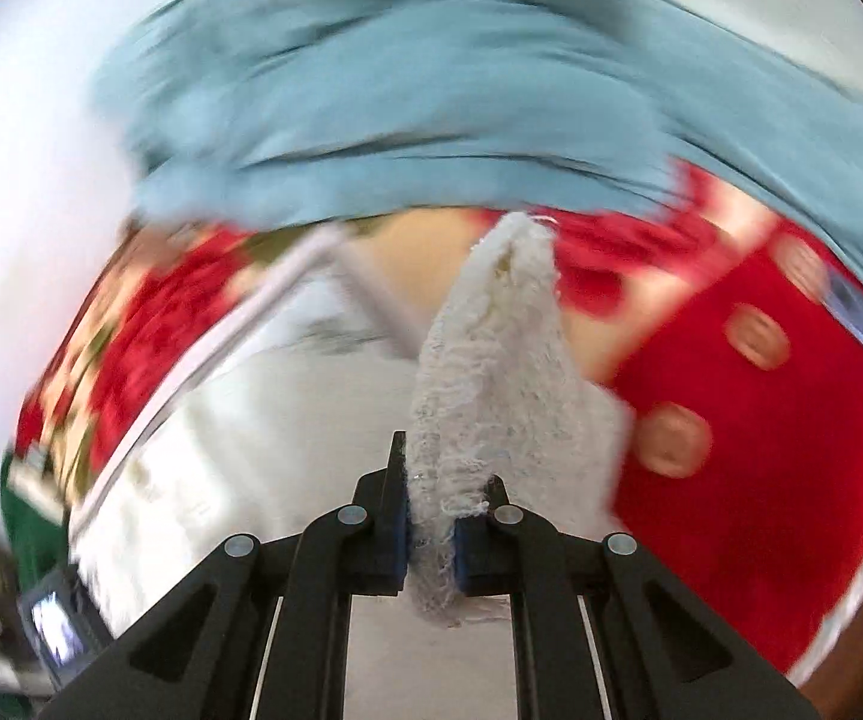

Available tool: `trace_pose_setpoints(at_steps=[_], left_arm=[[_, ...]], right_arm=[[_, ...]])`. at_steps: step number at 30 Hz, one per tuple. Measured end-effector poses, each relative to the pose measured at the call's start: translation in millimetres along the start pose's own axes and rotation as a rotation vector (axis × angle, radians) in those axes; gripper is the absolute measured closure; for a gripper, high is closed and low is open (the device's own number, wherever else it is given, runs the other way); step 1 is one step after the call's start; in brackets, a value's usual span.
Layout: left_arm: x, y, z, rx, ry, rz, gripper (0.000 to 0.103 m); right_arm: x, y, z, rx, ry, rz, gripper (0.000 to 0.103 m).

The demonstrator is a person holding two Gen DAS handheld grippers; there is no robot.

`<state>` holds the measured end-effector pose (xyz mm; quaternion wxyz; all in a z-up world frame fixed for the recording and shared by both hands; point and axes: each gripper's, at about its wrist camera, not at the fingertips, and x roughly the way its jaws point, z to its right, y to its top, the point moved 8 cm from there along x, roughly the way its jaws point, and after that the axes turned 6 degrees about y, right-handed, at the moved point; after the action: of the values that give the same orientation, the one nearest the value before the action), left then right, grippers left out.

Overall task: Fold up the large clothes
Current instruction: 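Lift the sleeve and fold it across the cardigan body with the right gripper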

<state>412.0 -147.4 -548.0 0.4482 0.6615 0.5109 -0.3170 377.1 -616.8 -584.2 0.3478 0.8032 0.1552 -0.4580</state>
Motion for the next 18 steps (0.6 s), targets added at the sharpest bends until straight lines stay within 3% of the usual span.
trace_pose_setpoints(at_steps=[4, 7, 12, 15, 18], left_arm=[[22.3, 7.3, -61.1, -0.09, 0.048, -0.015, 0.0], [42.2, -4.6, -109.9, -0.166, 0.083, -0.055, 0.0], [78.3, -44.8, -178.1, -0.289, 0.13, -0.151, 0.0], [100.7, -72.2, -204.6, -0.346, 0.141, -0.213, 0.0], [114.4, -93.6, -213.8, -0.376, 0.144, -0.257, 0.0]], right_arm=[[30.8, -16.4, -117.6, -0.246, 0.069, -0.061, 0.092], [71.3, -57.0, -205.2, -0.43, 0.124, -0.138, 0.092], [116.5, -178.2, -362.0, -0.705, 0.237, -0.32, 0.092], [141.7, -259.8, -416.3, -0.827, 0.302, -0.435, 0.092], [163.5, -318.5, -433.0, -0.889, 0.3, -0.507, 0.092]])
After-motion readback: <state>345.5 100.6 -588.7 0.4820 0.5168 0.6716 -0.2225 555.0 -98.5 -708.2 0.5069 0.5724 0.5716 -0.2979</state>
